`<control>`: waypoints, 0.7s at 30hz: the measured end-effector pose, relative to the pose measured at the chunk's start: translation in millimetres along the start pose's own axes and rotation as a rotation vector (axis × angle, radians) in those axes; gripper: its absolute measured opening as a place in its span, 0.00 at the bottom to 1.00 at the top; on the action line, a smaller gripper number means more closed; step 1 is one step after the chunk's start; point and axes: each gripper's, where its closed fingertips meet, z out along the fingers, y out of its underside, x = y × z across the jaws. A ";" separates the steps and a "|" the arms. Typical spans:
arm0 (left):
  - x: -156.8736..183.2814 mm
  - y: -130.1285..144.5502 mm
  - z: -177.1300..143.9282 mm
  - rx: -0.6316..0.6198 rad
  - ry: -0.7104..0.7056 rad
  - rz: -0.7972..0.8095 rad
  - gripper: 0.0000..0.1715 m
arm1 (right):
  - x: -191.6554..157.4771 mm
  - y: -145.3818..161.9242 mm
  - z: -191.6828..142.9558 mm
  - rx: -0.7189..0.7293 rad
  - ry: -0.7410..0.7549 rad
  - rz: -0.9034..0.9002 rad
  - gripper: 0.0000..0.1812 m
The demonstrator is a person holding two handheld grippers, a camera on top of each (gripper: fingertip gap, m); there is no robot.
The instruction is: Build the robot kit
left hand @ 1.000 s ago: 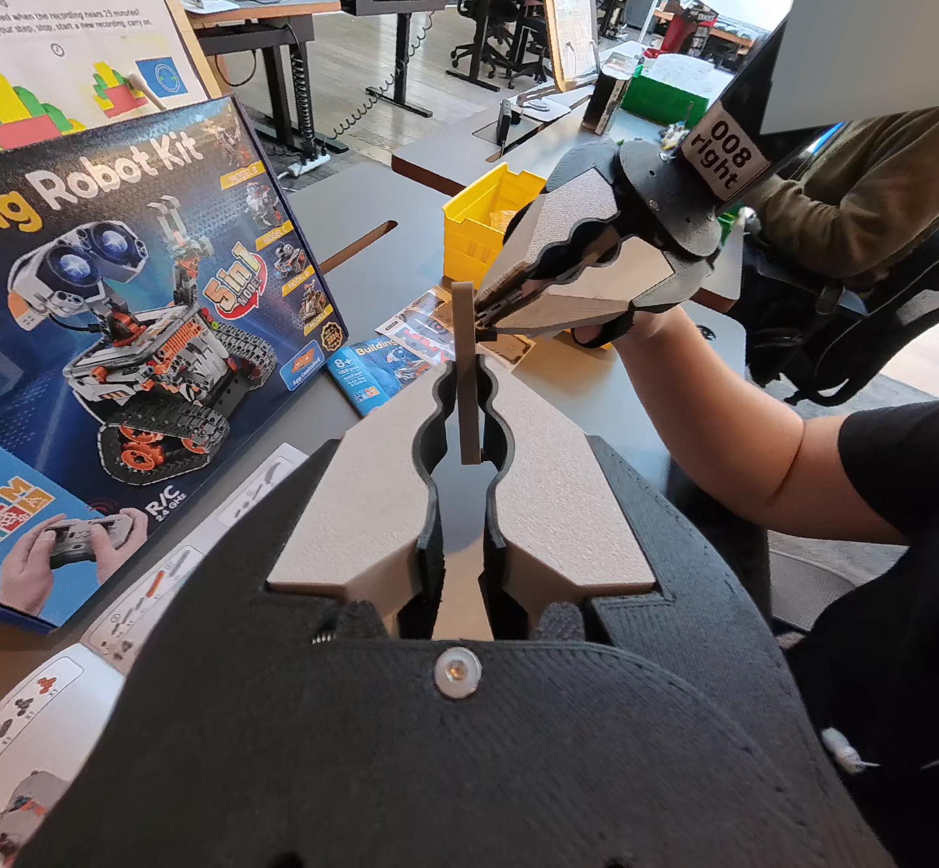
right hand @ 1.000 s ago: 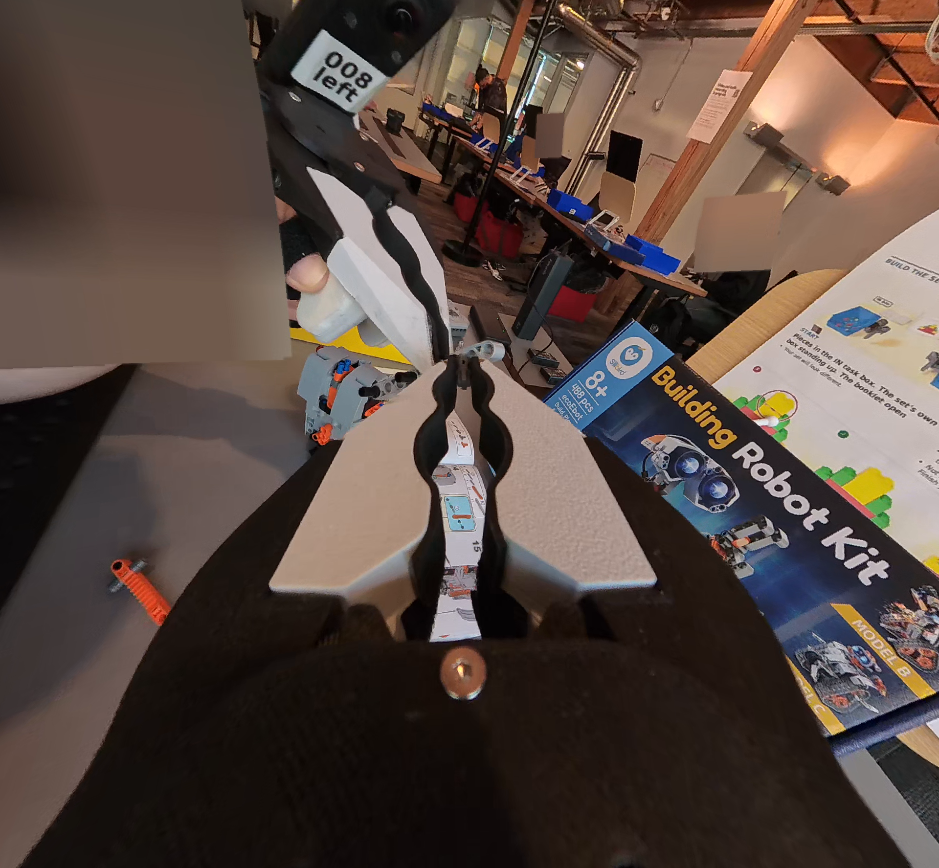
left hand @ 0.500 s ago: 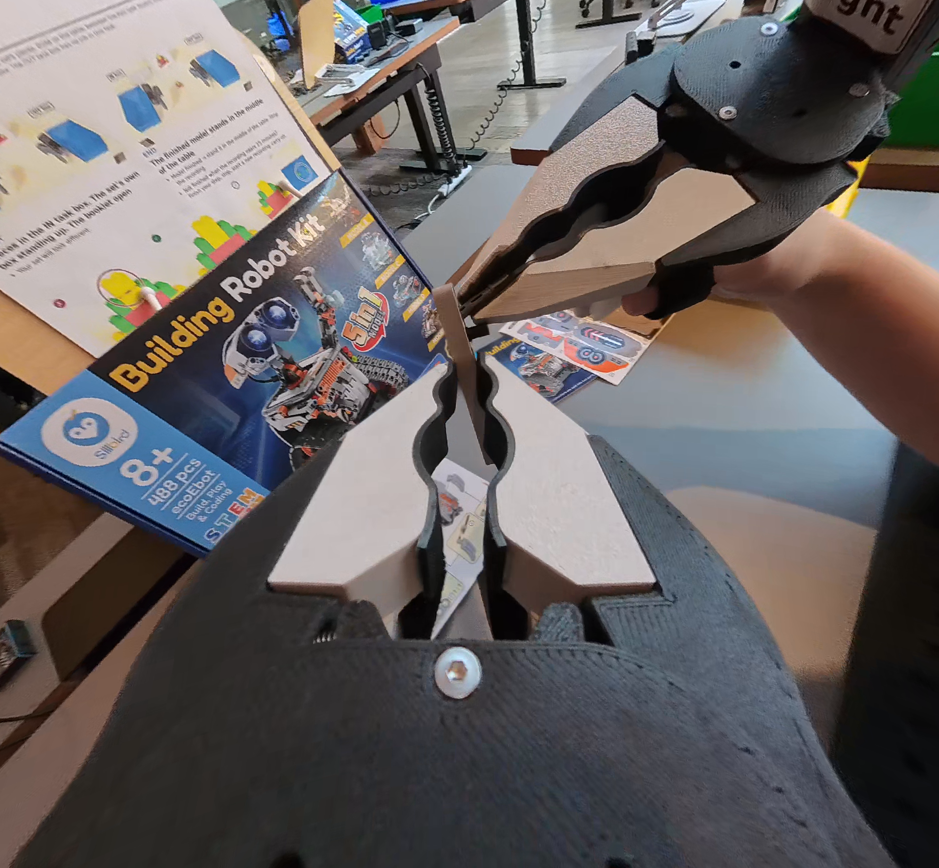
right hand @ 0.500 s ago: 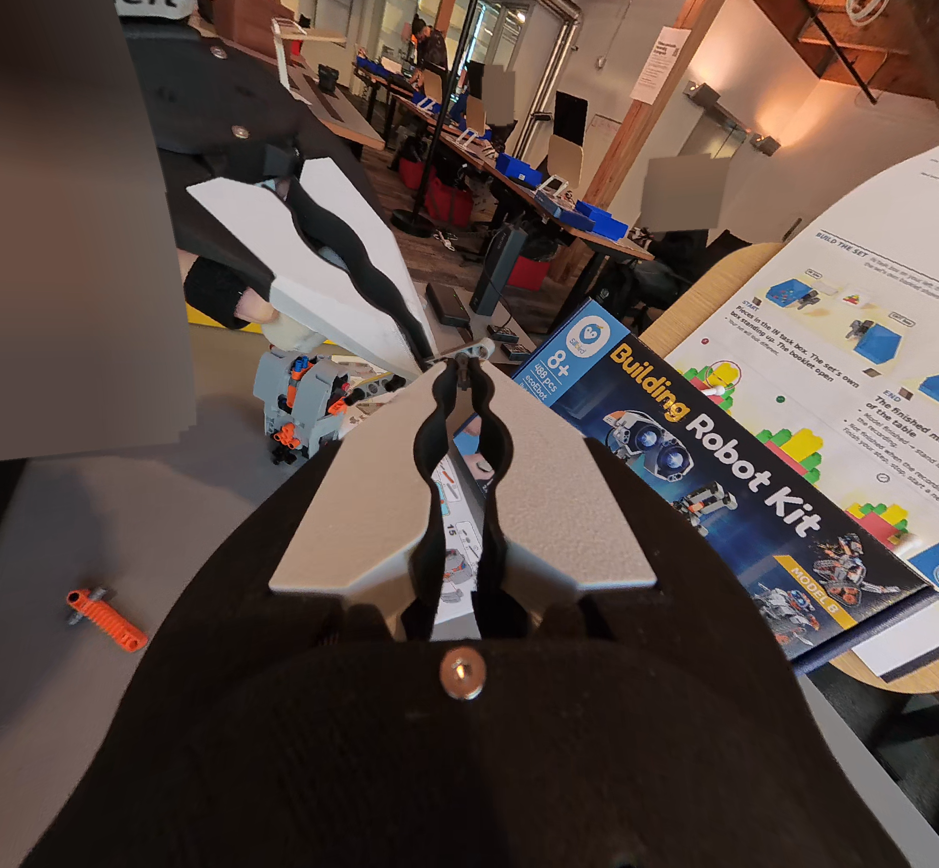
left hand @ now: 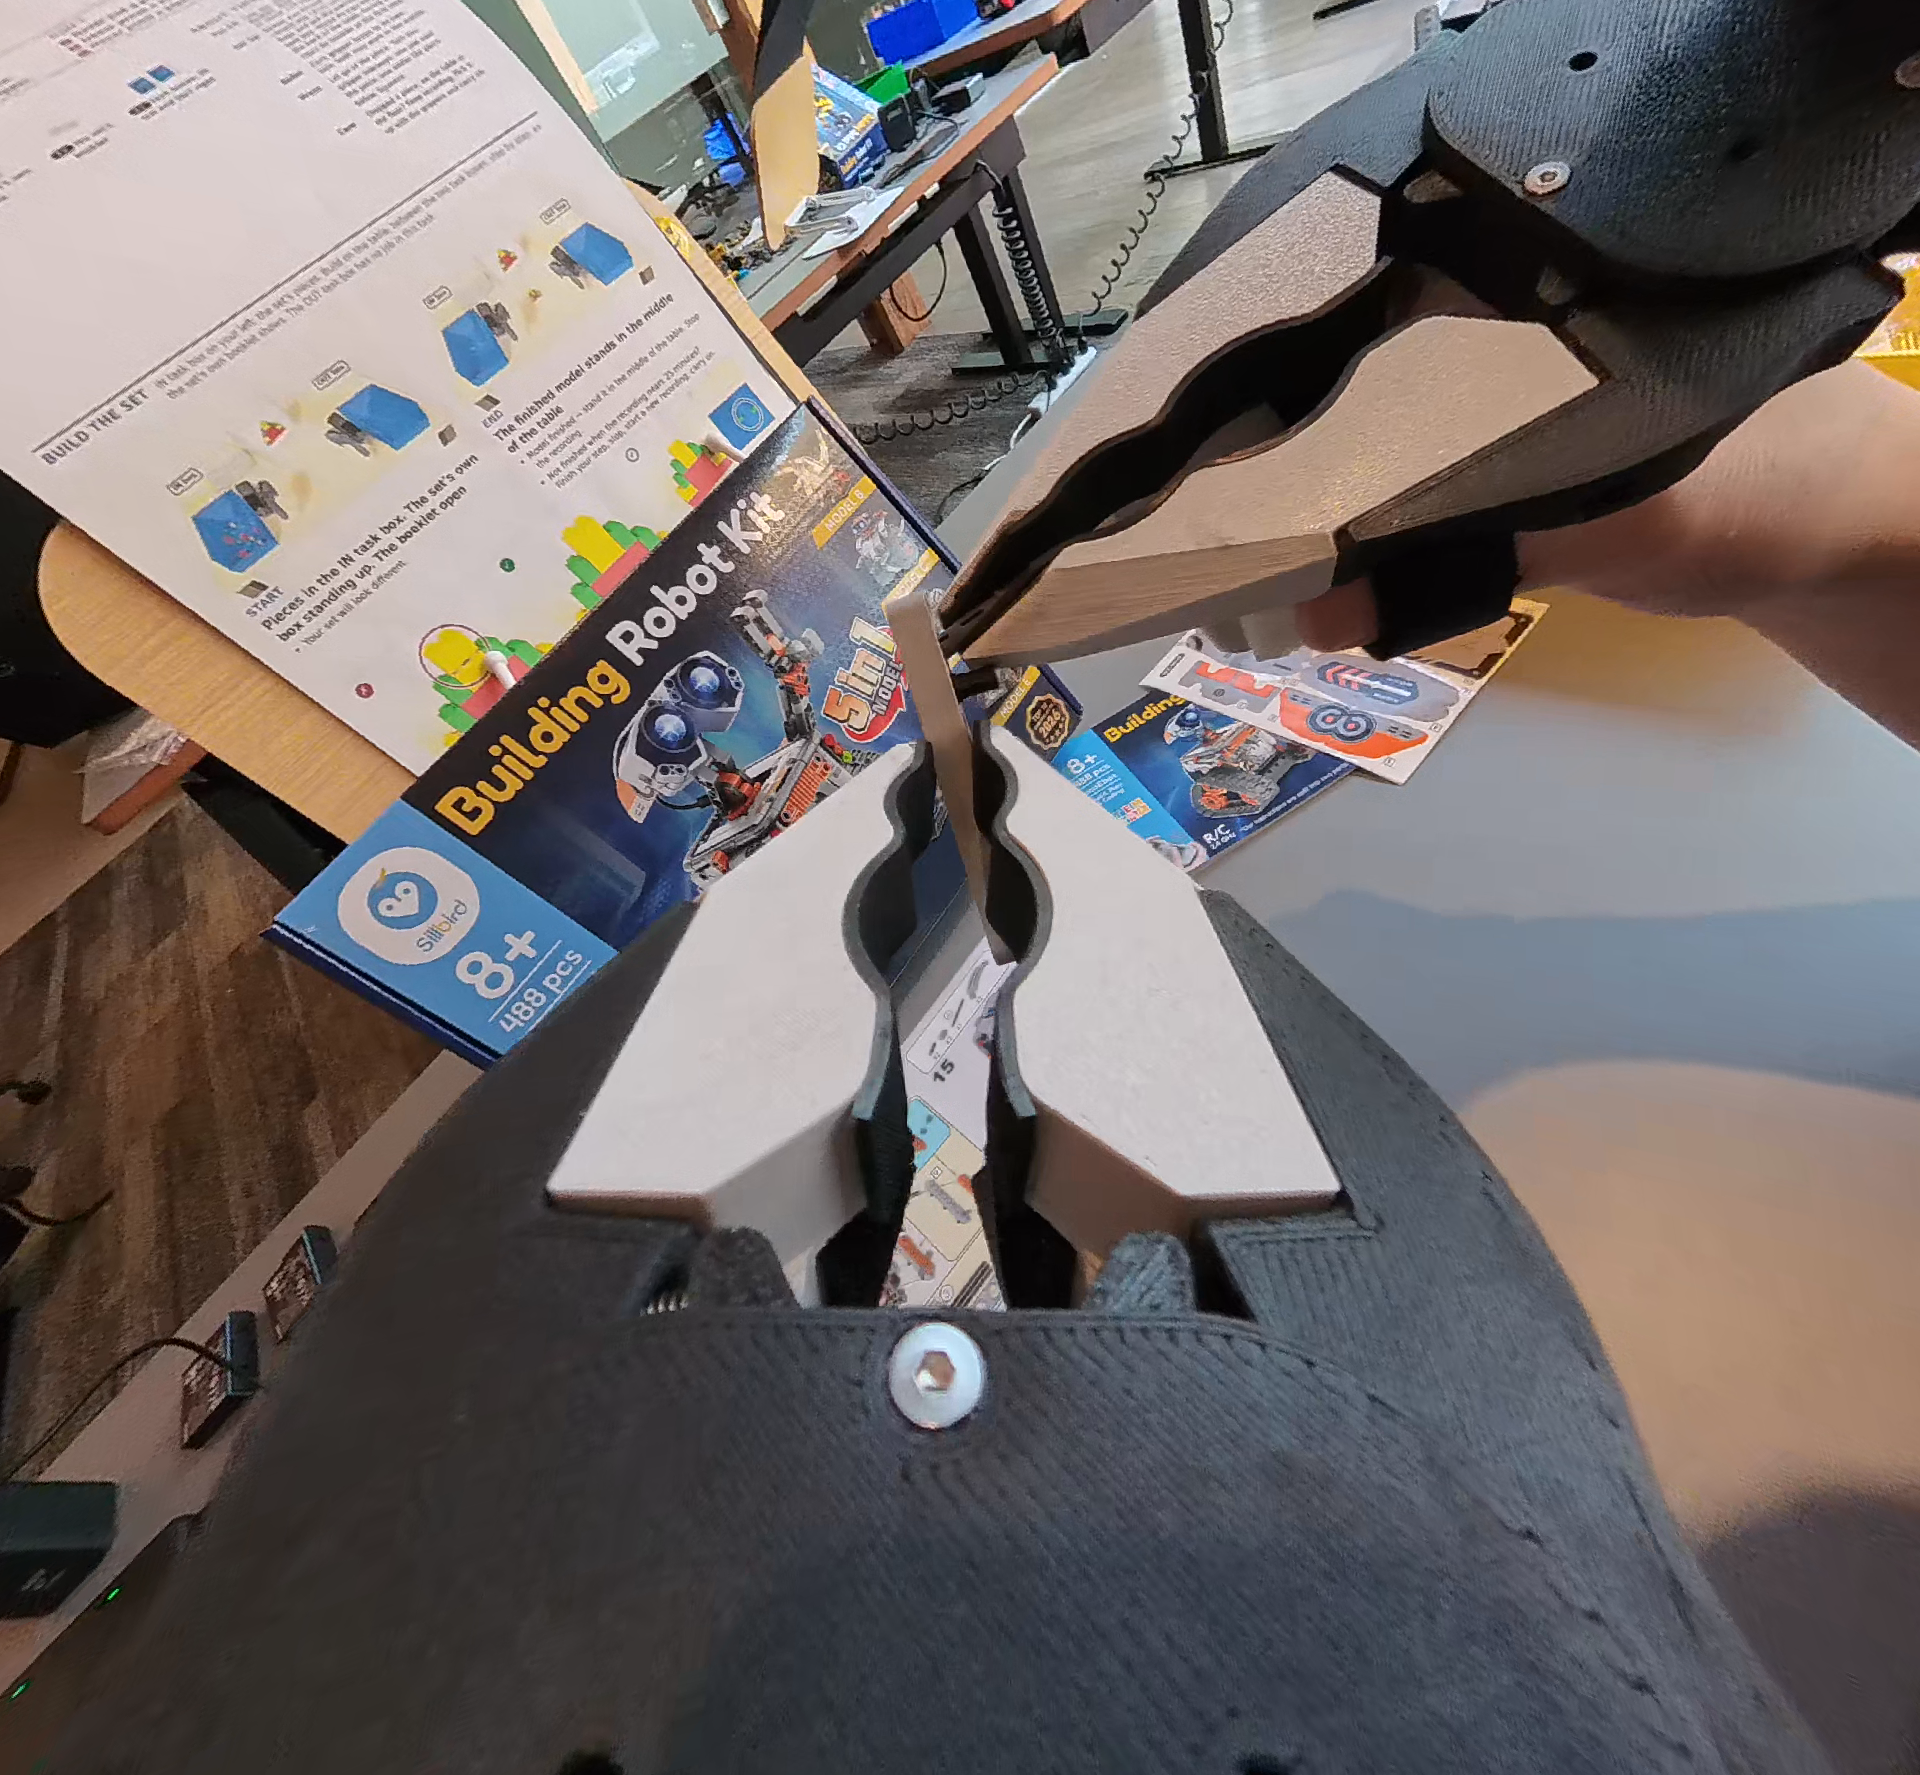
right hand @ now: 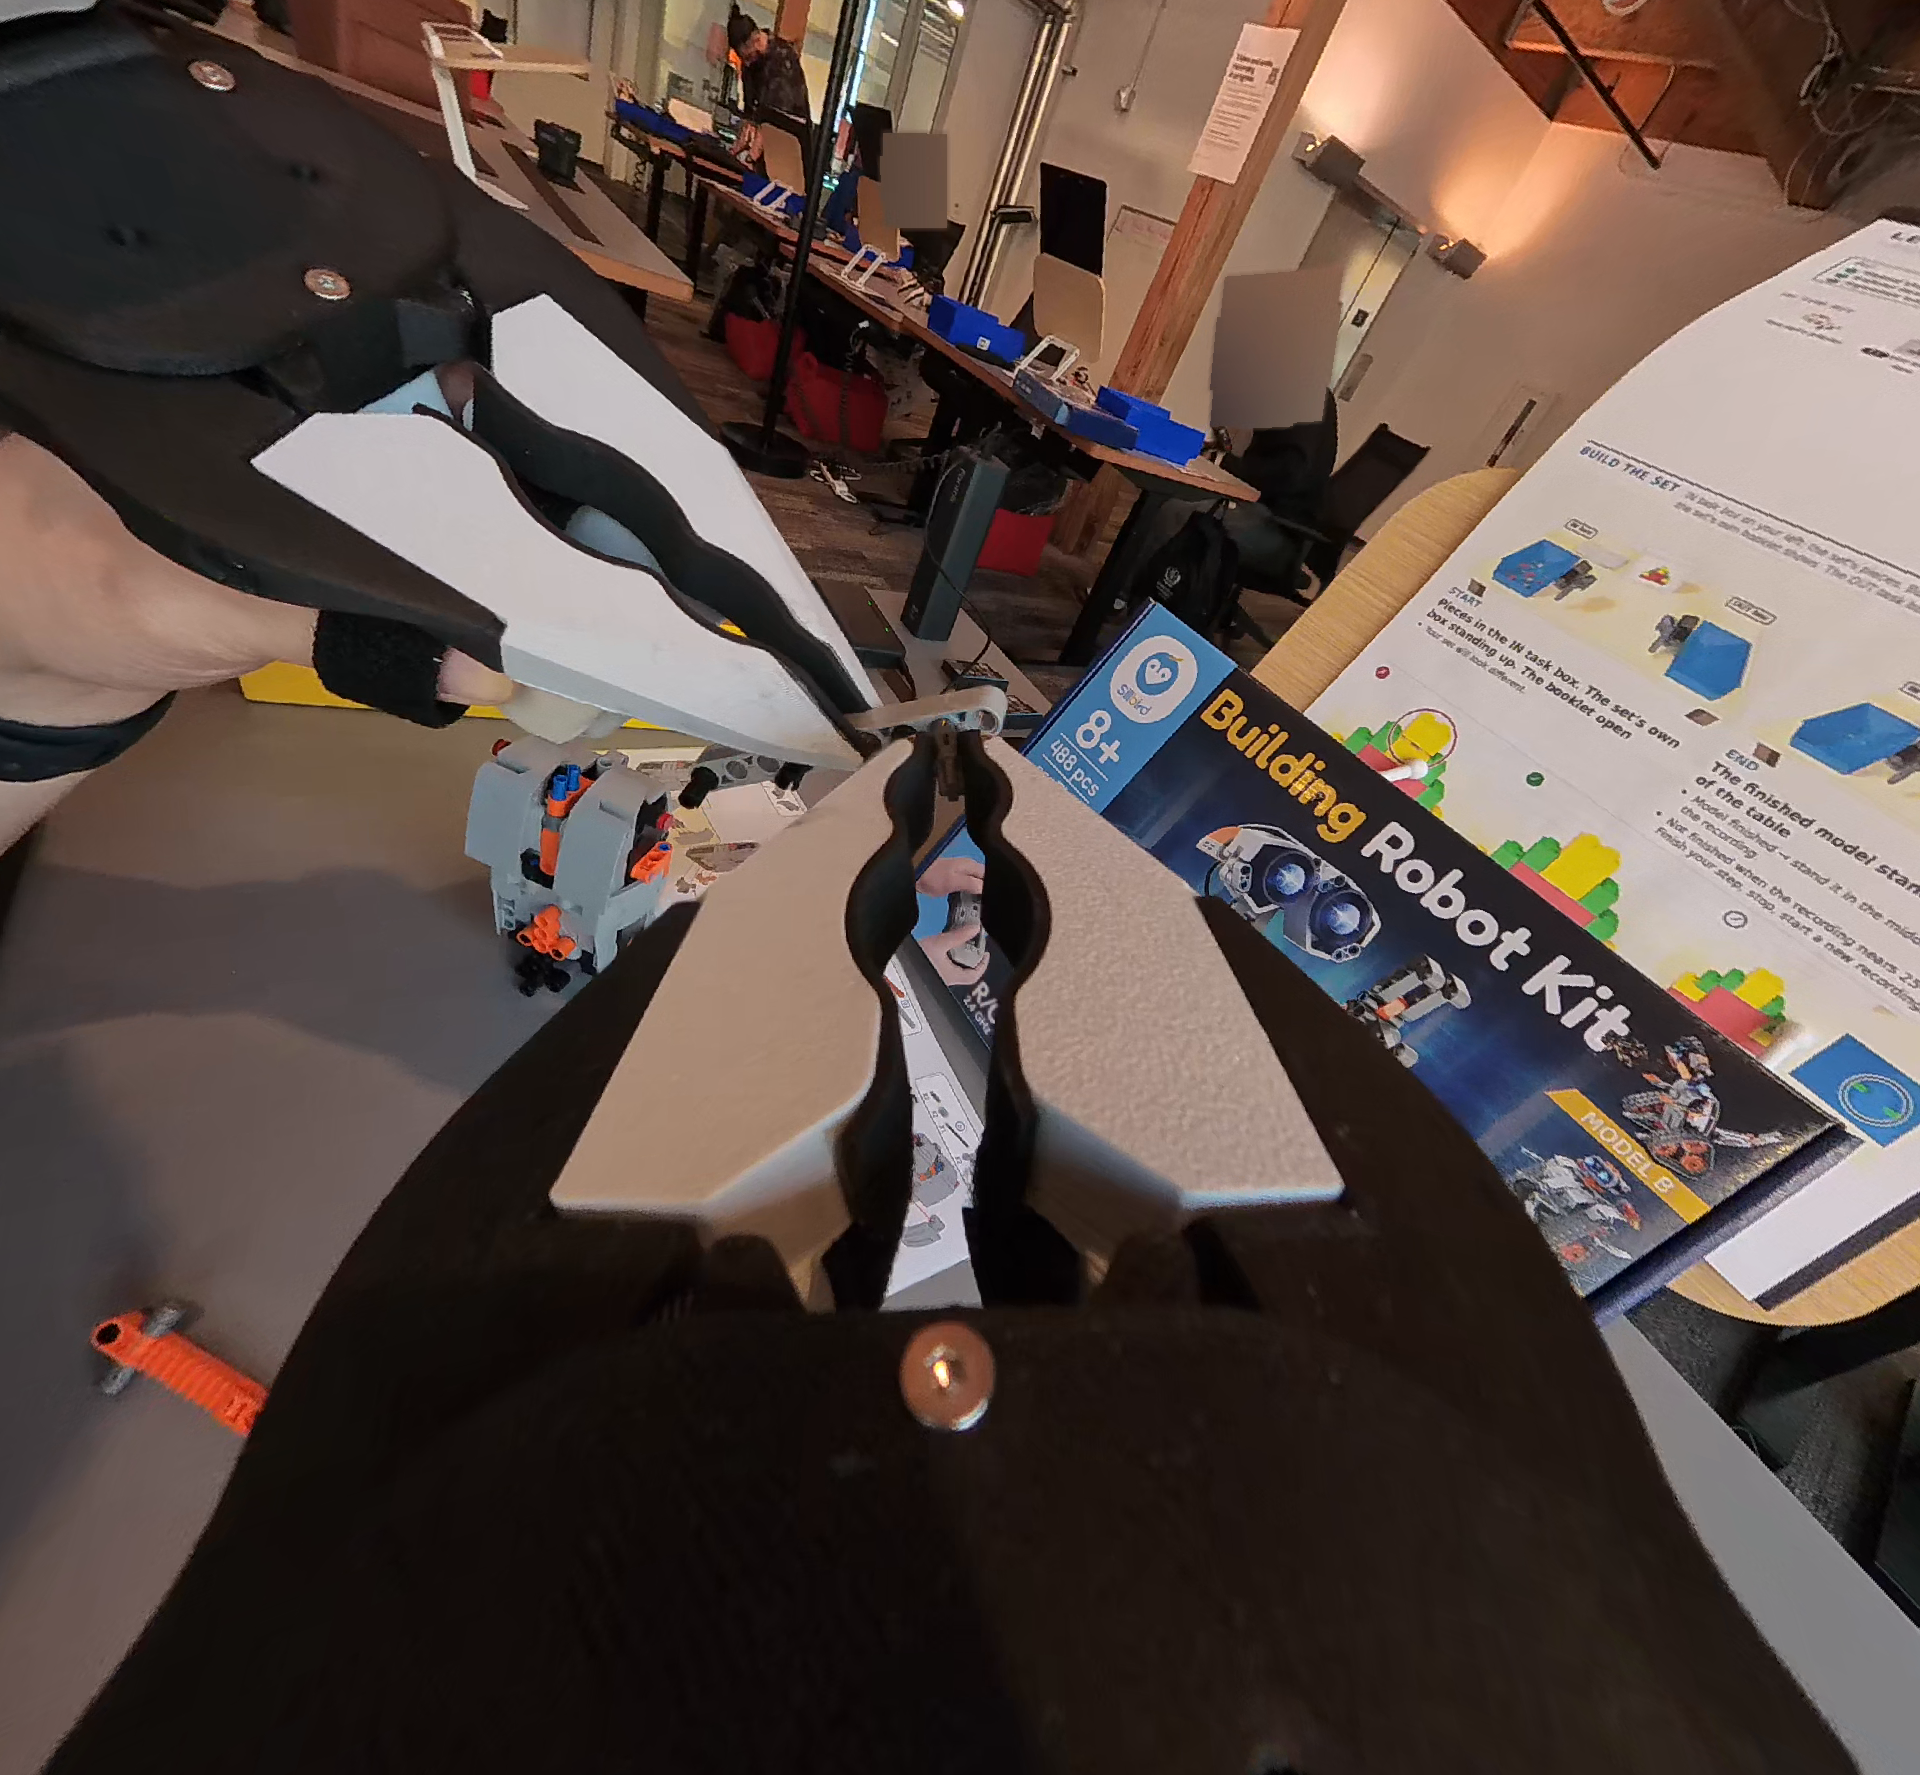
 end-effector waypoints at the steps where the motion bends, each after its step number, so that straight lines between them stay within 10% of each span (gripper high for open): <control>1: -0.2 -0.3 0.0 0.003 -0.002 0.000 0.03 | 0.2 -0.4 -0.1 -0.001 0.005 0.001 0.02; 21: 1.2 -0.2 -7.8 -0.007 0.078 -0.034 0.03 | -9.4 2.5 1.0 -0.069 -0.017 -0.071 0.02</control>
